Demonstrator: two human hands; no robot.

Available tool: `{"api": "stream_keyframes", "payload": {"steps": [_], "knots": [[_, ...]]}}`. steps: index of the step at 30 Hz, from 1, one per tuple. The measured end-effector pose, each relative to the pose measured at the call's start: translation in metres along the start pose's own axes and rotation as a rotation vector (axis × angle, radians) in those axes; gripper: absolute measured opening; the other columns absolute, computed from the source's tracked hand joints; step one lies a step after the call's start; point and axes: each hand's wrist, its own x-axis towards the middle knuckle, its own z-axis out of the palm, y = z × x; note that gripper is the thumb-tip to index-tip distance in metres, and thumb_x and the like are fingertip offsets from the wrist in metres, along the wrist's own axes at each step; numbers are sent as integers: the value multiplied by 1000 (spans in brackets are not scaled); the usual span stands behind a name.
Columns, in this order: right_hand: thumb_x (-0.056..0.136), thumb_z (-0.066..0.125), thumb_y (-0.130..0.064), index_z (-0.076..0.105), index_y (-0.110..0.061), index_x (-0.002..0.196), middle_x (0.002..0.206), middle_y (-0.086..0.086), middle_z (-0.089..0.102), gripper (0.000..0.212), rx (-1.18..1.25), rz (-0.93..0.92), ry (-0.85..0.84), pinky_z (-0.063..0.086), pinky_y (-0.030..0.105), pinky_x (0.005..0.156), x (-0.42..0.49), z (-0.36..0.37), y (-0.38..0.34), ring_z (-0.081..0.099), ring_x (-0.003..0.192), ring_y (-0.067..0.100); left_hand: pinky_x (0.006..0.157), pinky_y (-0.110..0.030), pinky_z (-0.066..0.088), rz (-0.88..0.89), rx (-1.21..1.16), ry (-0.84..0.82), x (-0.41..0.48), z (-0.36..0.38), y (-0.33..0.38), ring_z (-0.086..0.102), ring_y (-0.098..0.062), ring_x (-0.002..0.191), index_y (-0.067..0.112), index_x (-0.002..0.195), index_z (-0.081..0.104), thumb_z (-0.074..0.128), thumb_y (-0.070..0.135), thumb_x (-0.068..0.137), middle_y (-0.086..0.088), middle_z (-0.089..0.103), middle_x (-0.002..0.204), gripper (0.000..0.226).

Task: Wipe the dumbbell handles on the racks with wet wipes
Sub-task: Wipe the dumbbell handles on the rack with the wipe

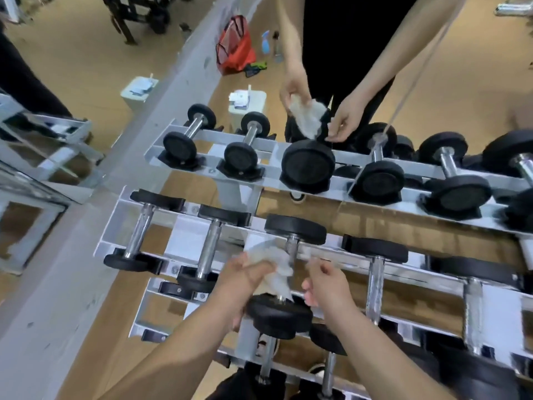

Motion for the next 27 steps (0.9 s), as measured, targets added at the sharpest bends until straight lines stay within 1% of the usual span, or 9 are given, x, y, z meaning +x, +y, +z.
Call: {"api": "stream_keyframes", "payload": {"steps": [1,3,6,9,12,15,19,23,27], "knots": [[106,49,-33,61,-13,106,78,11,59,23,-25,-22,13,43,29,54,5,3,1,48,57,20,67,-21,54,105,157,71,9,-2,5,72,-24,81,13,99,71,75,5,87,-8,76,86,16],[105,50,-32,60,-13,105,89,7,61,22,-129,-80,19,45,31,68,7,7,5,53,71,19,61,-11,42,383,530,183,30,-6,8,58,-10,69,23,77,59,72,5,86,6,63,75,25],[104,54,-32,59,-24,109,103,-10,60,11,-294,-103,-3,40,27,89,1,13,16,56,99,12,74,-21,42,674,843,55,57,-1,-15,52,-10,83,16,82,61,71,17,83,4,55,91,11],[106,47,-33,66,-14,111,110,2,68,27,-328,-12,37,48,34,87,4,16,31,61,100,19,101,-18,39,474,942,-242,67,10,-52,52,-10,119,13,95,73,64,40,92,3,46,126,28],[106,48,-33,64,-15,100,98,6,68,25,-203,56,93,46,32,75,2,15,36,61,85,19,116,-24,33,390,736,-241,68,12,-66,43,-18,138,11,98,77,53,28,102,1,46,134,30],[100,62,-39,68,-24,103,94,-5,72,17,-271,37,39,49,24,73,1,13,43,66,86,13,102,-34,49,460,694,-168,70,6,-66,56,-17,125,24,103,66,58,18,92,6,58,115,14],[94,70,-33,72,-26,113,103,-4,77,21,-266,57,-18,57,31,89,1,5,52,72,97,14,82,-25,49,405,725,-110,80,11,-62,64,-18,98,21,121,50,72,21,90,2,63,106,38],[94,70,-37,66,-23,128,116,-5,73,37,-170,74,-41,56,32,95,1,-7,57,69,108,14,83,-30,45,285,915,-196,95,32,-64,62,-34,108,5,145,36,56,27,102,-18,63,119,51],[97,69,-28,63,-23,127,116,-10,67,31,-283,-13,-6,52,26,95,-6,-5,61,64,106,7,94,-41,52,111,851,-181,115,54,-48,64,-33,106,8,134,40,46,42,104,-15,65,118,46]]}}
